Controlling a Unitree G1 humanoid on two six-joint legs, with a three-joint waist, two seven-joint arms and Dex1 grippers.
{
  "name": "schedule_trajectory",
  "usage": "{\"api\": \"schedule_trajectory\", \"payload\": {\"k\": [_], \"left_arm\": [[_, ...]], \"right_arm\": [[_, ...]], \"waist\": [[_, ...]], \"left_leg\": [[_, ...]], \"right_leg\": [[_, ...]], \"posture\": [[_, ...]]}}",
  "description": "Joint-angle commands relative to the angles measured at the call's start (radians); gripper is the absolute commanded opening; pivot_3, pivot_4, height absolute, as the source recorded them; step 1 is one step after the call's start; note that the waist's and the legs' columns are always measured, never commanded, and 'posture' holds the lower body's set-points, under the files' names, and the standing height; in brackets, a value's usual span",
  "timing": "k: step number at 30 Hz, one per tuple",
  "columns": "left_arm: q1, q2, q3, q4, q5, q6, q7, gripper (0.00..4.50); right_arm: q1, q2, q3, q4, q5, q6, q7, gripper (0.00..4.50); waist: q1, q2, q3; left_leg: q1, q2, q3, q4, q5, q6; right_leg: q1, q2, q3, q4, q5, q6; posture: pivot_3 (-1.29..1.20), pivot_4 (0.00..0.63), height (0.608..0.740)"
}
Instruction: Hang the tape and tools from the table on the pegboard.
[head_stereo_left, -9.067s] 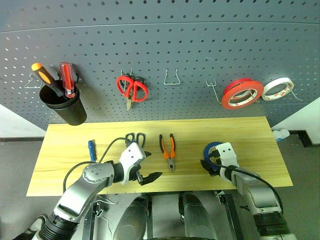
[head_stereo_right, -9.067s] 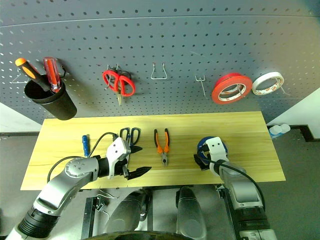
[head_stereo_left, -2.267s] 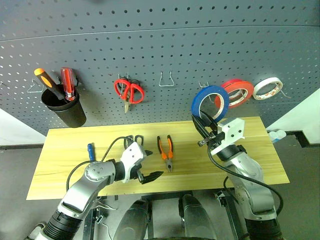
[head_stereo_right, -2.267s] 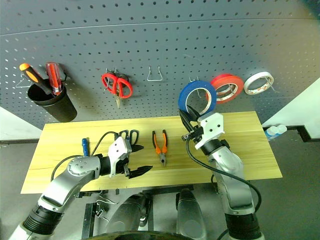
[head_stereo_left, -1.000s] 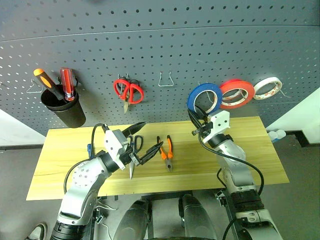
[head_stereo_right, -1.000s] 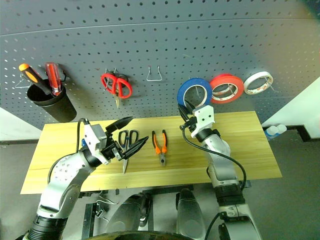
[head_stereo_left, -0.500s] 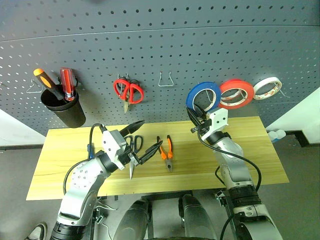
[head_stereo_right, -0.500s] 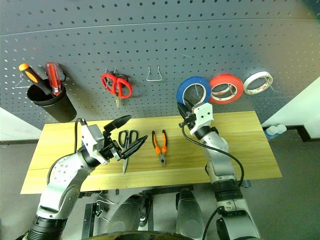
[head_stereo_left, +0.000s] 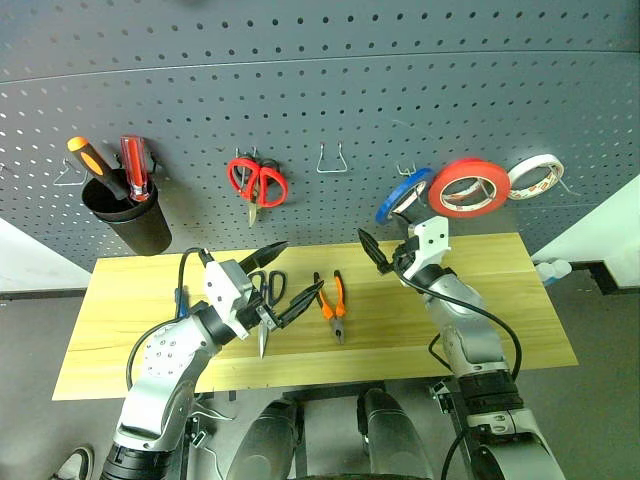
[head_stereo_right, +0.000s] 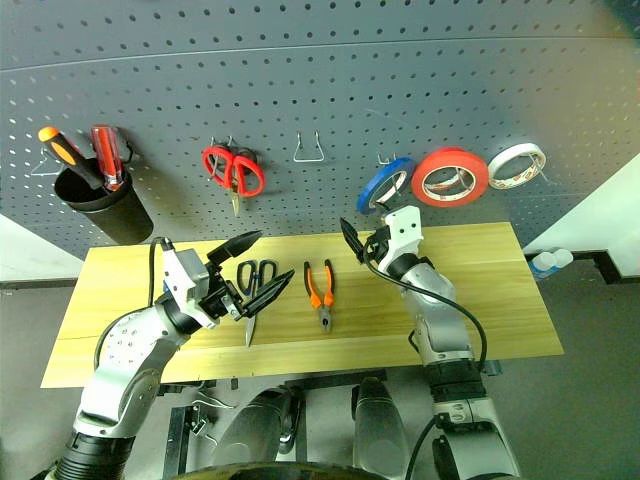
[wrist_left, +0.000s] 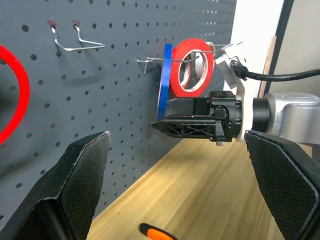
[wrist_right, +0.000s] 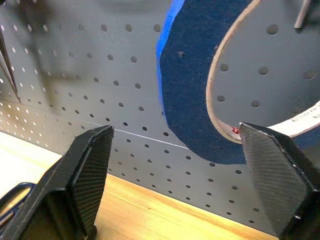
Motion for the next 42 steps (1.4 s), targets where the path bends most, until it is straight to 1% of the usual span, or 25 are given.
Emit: {"api": "schedule_trajectory", "payload": {"k": [1,12,19,24,37,42], "left_arm": [[0.031,0.023,0.017,-0.027,-0.001,0.001,0.001,4.50],[0.136,0.075,0.049,-0.054,-0.016,0.025,0.005,4.50],[0.146,0.088,0.055,-0.058,-0.029,0.067,0.012,4.50],[0.139,0.079,0.047,-0.061,-0.026,0.077,0.017,4.50],[0.133,0.076,0.043,-0.066,-0.023,0.091,0.018,4.50],[0.143,0.089,0.044,-0.066,-0.017,0.101,0.011,4.50]], "right_arm": [[0.051,-0.024,0.015,-0.085,-0.019,0.073,-0.010,3.96],[0.258,-0.088,0.084,-0.417,-0.028,0.375,-0.022,3.96],[0.356,-0.104,0.155,-0.624,0.015,0.535,-0.005,3.96],[0.350,-0.085,0.145,-0.610,-0.004,0.538,-0.032,3.96],[0.368,-0.112,0.125,-0.602,-0.008,0.528,-0.032,3.96],[0.395,-0.116,0.146,-0.638,-0.002,0.592,-0.037,3.96]], "waist": [[0.000,0.000,0.000],[0.002,-0.001,0.000],[0.000,-0.001,-0.001],[0.002,0.000,0.000],[0.003,0.000,0.000],[0.003,0.000,0.000]], "left_leg": [[0.000,0.000,0.000,0.000,0.000,0.000],[0.000,0.000,0.000,-0.001,-0.001,0.002],[0.000,0.001,-0.001,-0.001,-0.001,0.002],[0.000,0.001,-0.001,-0.002,-0.001,0.002],[-0.001,0.001,-0.001,-0.003,-0.001,0.002],[-0.001,0.001,-0.001,-0.003,-0.001,0.002]], "right_leg": [[0.000,0.000,0.000,0.000,0.000,0.000],[0.001,0.000,0.000,-0.001,0.000,0.000],[0.001,0.000,0.000,-0.001,0.000,0.000],[0.000,0.000,-0.001,-0.001,0.000,0.000],[-0.001,0.000,-0.001,-0.001,0.000,0.000],[-0.001,0.000,-0.001,-0.002,0.000,0.000]], "posture": [[0.07,0.206,0.720],[0.07,0.215,0.720],[0.06,0.217,0.720],[0.06,0.222,0.720],[0.05,0.224,0.720],[0.05,0.230,0.720]]}}
